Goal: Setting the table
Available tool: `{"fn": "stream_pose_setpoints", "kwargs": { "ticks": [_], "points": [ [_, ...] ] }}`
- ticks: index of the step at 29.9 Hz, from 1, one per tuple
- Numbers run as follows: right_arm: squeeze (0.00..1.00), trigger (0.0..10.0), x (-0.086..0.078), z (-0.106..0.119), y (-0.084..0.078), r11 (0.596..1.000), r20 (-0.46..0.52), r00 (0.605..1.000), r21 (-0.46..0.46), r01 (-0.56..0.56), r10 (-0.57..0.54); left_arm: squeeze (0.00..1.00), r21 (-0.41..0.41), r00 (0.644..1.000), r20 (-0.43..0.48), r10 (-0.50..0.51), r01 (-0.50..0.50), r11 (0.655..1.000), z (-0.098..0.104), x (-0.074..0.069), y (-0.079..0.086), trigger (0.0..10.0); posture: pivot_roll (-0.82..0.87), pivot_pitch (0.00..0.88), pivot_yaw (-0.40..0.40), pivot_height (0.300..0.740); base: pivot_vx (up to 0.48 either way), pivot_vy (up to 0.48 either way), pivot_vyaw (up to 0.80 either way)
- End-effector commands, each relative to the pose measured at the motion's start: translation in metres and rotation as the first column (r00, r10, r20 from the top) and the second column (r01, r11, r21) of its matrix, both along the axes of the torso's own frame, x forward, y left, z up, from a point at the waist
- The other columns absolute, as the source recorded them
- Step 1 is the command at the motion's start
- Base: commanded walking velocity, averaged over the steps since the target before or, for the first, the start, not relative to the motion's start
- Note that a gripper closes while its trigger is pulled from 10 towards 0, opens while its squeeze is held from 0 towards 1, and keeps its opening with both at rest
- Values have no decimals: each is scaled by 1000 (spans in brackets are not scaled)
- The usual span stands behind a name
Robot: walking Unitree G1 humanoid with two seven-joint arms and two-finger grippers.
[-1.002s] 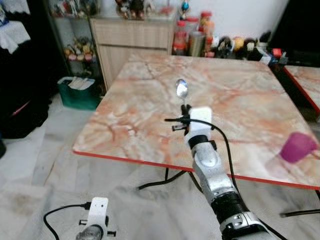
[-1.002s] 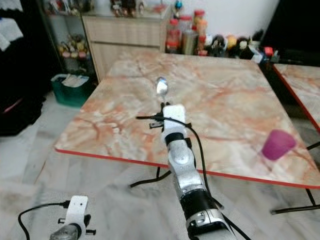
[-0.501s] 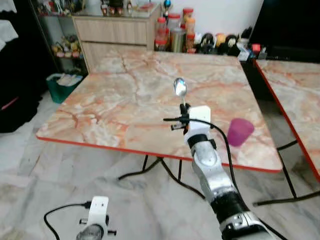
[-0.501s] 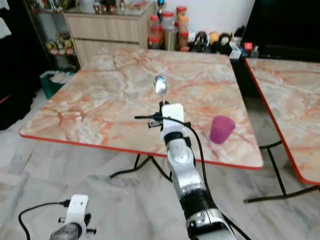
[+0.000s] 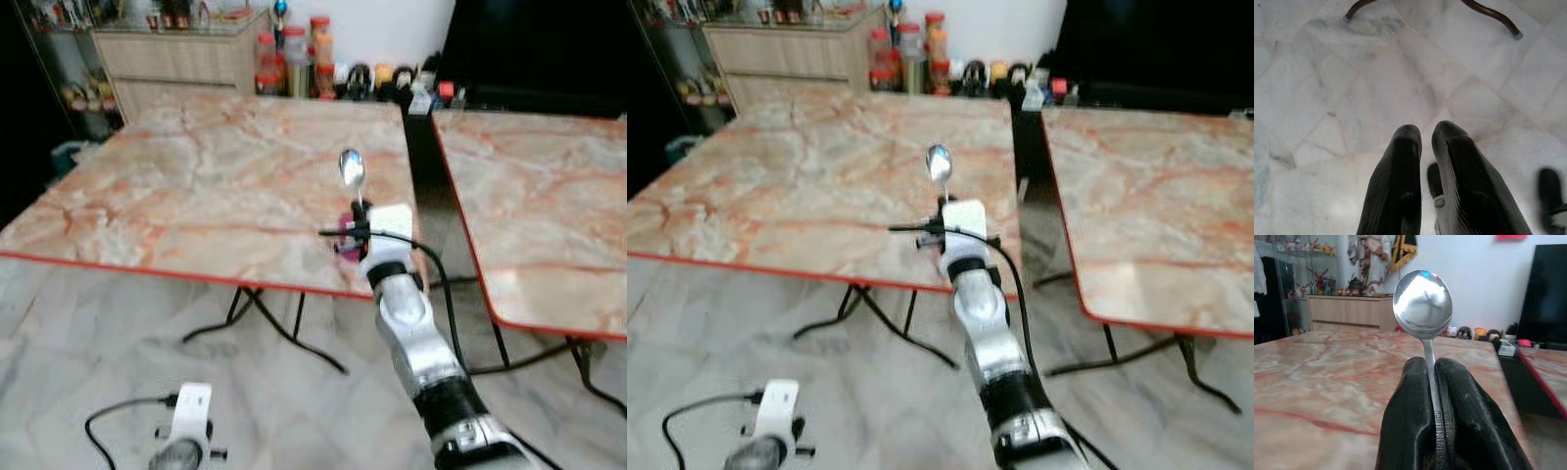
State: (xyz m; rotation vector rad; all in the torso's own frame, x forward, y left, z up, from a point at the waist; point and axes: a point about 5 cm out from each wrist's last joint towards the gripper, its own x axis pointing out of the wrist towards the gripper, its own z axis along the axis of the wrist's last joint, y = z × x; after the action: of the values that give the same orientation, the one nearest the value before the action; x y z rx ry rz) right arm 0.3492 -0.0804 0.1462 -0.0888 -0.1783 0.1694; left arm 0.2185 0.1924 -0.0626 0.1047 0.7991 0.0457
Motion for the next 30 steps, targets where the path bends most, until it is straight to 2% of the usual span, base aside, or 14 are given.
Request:
{"fn": "stream_pose_setpoints", "kwargs": {
  "ticks": [1, 30],
  "points": [
    [0, 10000, 1, 2, -8, 1000, 10, 1000, -1, 25, -25, 0, -21, 1000, 1, 0, 0, 1000, 0, 1, -6, 10000, -46, 0, 17, 740, 0, -431, 0],
    [0, 10000, -2, -6, -10, 999, -15, 999, -11, 31, -31, 0, -22, 1000, 1, -6, 6, 1000, 0, 1, -7, 10000, -51, 0, 25, 740, 0, -431, 0]
  ]
}}
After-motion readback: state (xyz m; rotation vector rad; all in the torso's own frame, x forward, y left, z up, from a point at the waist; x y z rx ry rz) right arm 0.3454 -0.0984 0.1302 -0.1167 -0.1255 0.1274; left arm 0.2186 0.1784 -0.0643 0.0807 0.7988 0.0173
